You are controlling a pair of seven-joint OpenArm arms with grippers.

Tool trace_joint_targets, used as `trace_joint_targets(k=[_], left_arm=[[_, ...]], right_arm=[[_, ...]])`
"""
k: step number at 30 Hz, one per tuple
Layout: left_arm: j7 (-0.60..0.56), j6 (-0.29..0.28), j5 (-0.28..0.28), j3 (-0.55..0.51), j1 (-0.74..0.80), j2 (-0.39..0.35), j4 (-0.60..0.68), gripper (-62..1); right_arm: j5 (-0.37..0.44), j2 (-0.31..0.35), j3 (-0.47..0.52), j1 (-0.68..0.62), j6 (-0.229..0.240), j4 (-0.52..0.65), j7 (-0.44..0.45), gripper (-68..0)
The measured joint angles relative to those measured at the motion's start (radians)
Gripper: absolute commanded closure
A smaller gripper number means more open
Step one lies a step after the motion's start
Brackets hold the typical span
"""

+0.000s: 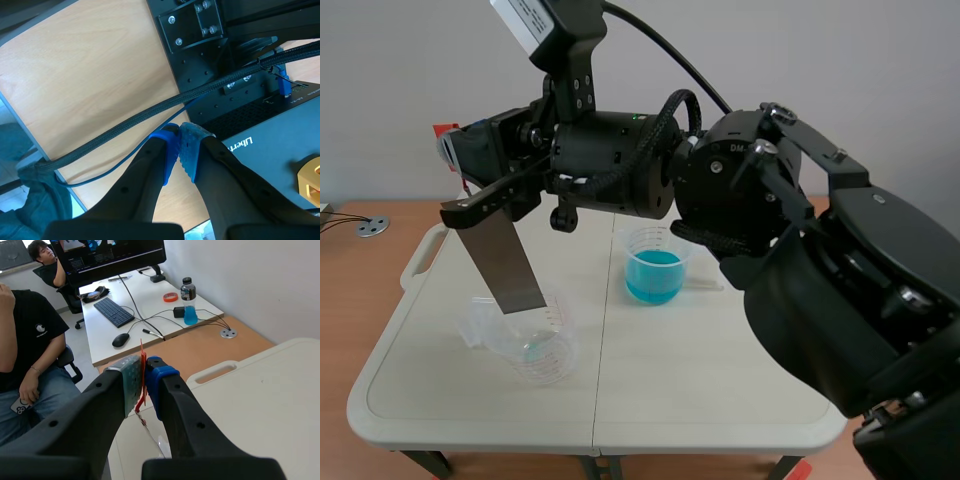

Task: Hold the metal plate by the orange handle, dip it into the blue solution, take it out and point at it, then put the plate back in the beaker on the left.
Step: 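Put the plate into the left beaker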

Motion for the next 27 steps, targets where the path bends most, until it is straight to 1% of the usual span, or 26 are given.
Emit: trace_joint_targets(k=[2, 5, 12, 15, 21, 27], left_arm=[[0.0, 0.0, 0.0, 0.0, 0.0, 0.0, 0.0, -2.9], [0.0, 0.0, 0.0, 0.0, 0.0, 0.0, 0.0, -2.9], [0.0, 0.0, 0.0, 0.0, 0.0, 0.0, 0.0, -2.9], [0.0, 0.0, 0.0, 0.0, 0.0, 0.0, 0.0, -2.9], [0.0, 0.0, 0.0, 0.0, 0.0, 0.0, 0.0, -2.9], [0.0, 0.0, 0.0, 0.0, 0.0, 0.0, 0.0, -3.0]], right_arm=[[-0.004, 0.0, 0.0, 0.0, -0.001, 0.0, 0.0, -1.3], [-0.003, 0.0, 0.0, -0.005, -0.031, 0.0, 0.0, -1.3], [-0.018, 0.0, 0.0, -0.033, -0.031, 0.0, -0.004, -1.3], [-0.022, 0.0, 0.0, -0.042, -0.052, 0.0, -0.003, -1.3], [-0.022, 0.0, 0.0, -0.044, -0.05, -0.006, -0.002, -1.3], [-0.022, 0.0, 0.0, -0.043, -0.05, -0.073, 0.013, -1.3]])
